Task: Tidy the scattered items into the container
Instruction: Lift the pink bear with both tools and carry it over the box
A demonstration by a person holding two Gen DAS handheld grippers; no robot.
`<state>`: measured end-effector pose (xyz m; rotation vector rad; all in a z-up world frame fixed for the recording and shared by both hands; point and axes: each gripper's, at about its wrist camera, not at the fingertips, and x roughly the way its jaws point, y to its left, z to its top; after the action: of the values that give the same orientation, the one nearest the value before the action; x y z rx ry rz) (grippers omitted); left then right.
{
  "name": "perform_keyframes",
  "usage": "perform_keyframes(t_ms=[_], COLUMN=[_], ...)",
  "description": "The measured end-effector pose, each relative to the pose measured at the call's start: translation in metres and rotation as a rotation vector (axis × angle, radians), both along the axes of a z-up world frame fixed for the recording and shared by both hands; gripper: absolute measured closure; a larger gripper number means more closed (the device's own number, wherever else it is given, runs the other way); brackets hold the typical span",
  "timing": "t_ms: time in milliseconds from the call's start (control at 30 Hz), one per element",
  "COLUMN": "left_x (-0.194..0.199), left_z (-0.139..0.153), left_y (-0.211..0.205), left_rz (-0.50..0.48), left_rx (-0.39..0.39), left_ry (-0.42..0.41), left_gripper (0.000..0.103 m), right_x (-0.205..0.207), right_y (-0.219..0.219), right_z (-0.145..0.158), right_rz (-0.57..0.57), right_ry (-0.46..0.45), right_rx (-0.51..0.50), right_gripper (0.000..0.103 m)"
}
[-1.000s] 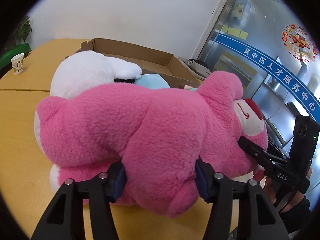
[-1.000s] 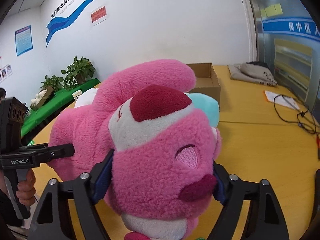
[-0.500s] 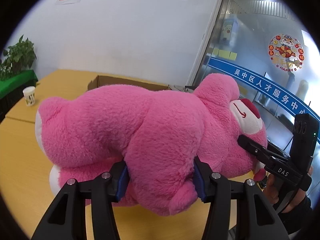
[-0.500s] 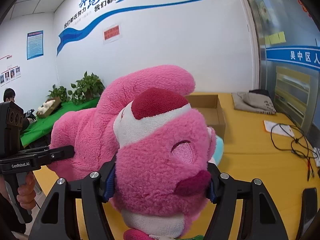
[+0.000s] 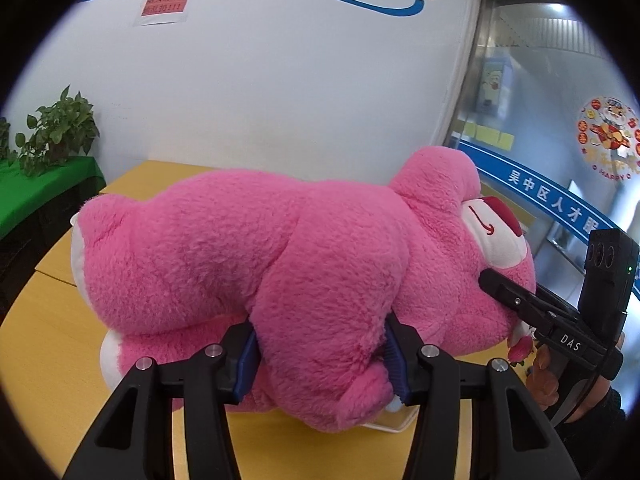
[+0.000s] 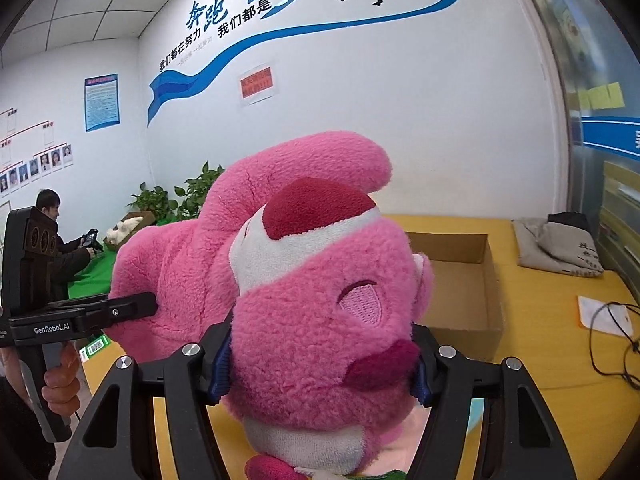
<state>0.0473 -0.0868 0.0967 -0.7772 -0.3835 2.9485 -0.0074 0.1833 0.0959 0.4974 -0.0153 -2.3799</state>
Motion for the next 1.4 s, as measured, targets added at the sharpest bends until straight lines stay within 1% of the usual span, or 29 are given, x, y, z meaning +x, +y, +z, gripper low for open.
perform_keyframes(t_ms=[200, 433, 467, 567, 667, 733, 800, 933, 1000, 1100, 1200, 1333, 1400], left_x=[-0.024, -0.056, -0.062, -0.084, -0.106, -0.123, -0.145, -0.185, -0.207, -0.241, -0.281, -0.33, -0.348], left_z=[0.008, 0.021, 0.024, 0.03, 0.032, 0.031, 0.03, 0.031, 0.033, 0.035, 0.037, 0.029, 0.021], left_y=[-0.002, 0.001, 0.0, -0.003, -0.002, -0.005, -0.007, -0.009, -0.009, -0.01, -0.012, -0.006, -0.003], left_rz=[0.028, 0.01, 0.001, -0.038, -0.086, -0.123, -0.161, -0.22, -0.229, -0.241, -0.259, -0.263, -0.261], left_rx=[-0.009, -0.016, -0.019, 0.012, 0.008, 0.015, 0.025, 0.008, -0.003, -0.027, -0.012, -0.015, -0.012], left_ry=[0.009, 0.03, 0.037, 0.068, 0.104, 0.104, 0.082, 0.06, 0.046, 0.023, -0.015, -0.071, -0.099], left_gripper=[0.052, 0.052, 0.052, 0.052, 0.052, 0.052, 0.052, 0.052, 0.052, 0.052, 0.052, 0.052, 0.052], right_x=[-0.035, -0.066, -0.069, -0.083, -0.091, -0.095, -0.102, -0.125, -0.141, -0.174, -0.215, -0.269, -0.294], right_y=[-0.008, -0.007, -0.006, -0.005, 0.0, 0.002, 0.002, 0.0, 0.0, 0.0, 0.0, 0.002, 0.002], right_z=[0.005, 0.017, 0.019, 0.028, 0.039, 0.042, 0.044, 0.048, 0.05, 0.052, 0.052, 0.054, 0.052], right_rz=[0.04, 0.038, 0.035, 0.013, -0.023, -0.056, -0.087, -0.152, -0.182, -0.218, -0.241, -0.261, -0.267], right_ry=[-0.007, 0.003, 0.011, 0.023, 0.075, 0.096, 0.1, 0.072, 0.05, 0.004, -0.048, -0.112, -0.142], right_rx=[-0.022, -0.026, -0.028, -0.024, -0.023, -0.035, -0.026, -0.006, -0.015, -0.03, -0.034, -0.019, -0.005], right_gripper=[0.031, 0.031, 0.031, 0.031, 0.031, 0.031, 0.031, 0.031, 0.031, 0.031, 0.031, 0.031, 0.031])
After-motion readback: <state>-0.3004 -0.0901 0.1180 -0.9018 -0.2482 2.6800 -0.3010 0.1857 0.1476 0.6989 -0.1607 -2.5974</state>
